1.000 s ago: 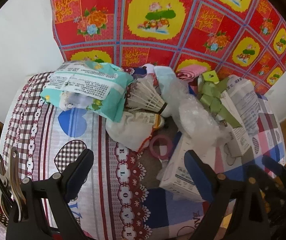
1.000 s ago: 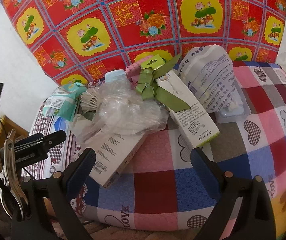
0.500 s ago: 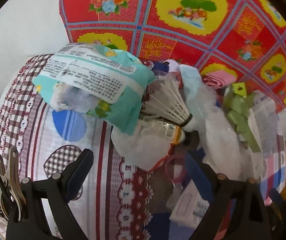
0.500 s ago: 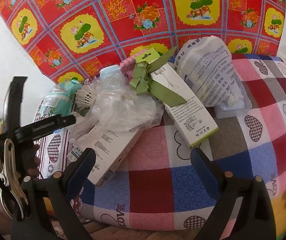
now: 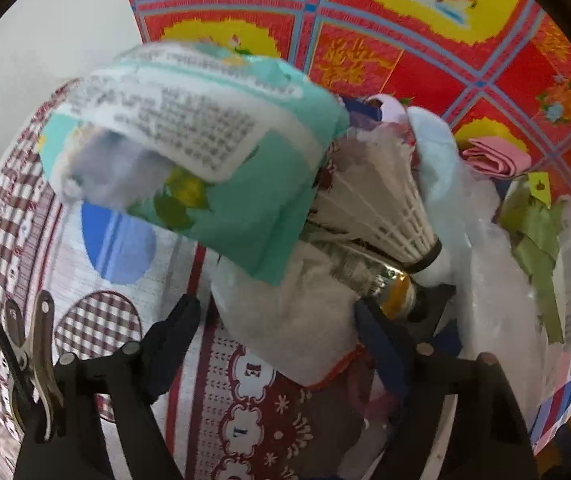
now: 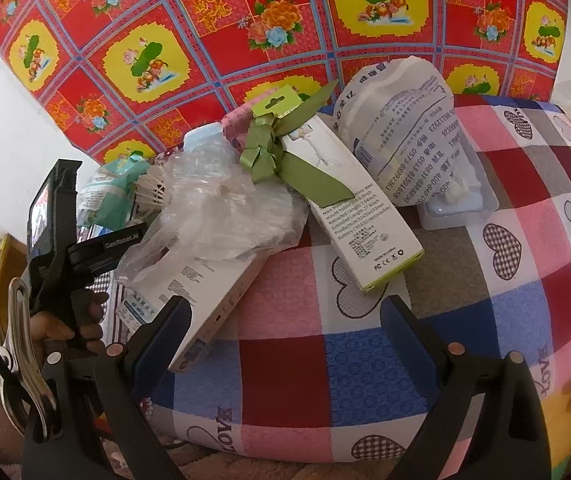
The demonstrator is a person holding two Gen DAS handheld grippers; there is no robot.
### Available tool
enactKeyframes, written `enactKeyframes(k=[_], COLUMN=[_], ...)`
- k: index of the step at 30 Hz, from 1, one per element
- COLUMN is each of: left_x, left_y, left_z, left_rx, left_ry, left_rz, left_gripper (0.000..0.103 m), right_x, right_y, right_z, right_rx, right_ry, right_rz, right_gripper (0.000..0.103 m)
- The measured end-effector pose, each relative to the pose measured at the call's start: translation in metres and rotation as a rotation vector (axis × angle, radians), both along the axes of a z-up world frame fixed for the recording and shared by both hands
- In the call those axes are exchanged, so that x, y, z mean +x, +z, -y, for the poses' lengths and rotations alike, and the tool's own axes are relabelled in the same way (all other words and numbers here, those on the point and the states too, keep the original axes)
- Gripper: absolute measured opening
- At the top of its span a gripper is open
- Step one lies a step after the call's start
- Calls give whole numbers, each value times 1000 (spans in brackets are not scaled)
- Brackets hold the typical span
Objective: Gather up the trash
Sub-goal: 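Grasp the crumpled white tissue with the left gripper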
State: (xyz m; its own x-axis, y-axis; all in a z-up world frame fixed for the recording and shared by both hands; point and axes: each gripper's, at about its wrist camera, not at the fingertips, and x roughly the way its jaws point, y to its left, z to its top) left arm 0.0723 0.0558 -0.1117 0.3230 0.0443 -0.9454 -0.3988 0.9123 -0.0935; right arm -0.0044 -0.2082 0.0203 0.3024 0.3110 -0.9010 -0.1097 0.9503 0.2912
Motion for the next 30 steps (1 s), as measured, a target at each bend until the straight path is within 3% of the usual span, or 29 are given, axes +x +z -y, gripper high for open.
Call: enactKeyframes(k=[5, 7, 9, 14, 21, 30], left_x=[0, 0, 2, -8, -37, -71], left_y=[-1, 0, 1, 8, 32, 44], left_z=[1, 3, 14, 10, -16, -30], left_rx=[17, 16, 11, -14, -42, -92], left_ry=[-6, -26, -58, -96, -128, -245], left_rz=[13, 24, 36, 48, 92, 59], left_gripper=[81, 73, 53, 35, 33, 33], right_x=[1, 0, 1, -2, -11, -25], right_y=[-4, -5, -5, -2, 4, 12], right_z=[1, 0, -2, -10, -30, -66], right_rx=[9, 13, 17, 19, 23, 18], right_ry=[-4, -4, -2, 13, 26, 53], right_rz=[-17, -21, -22, -7, 4, 26], right_gripper=[98, 97, 96, 96, 95, 95])
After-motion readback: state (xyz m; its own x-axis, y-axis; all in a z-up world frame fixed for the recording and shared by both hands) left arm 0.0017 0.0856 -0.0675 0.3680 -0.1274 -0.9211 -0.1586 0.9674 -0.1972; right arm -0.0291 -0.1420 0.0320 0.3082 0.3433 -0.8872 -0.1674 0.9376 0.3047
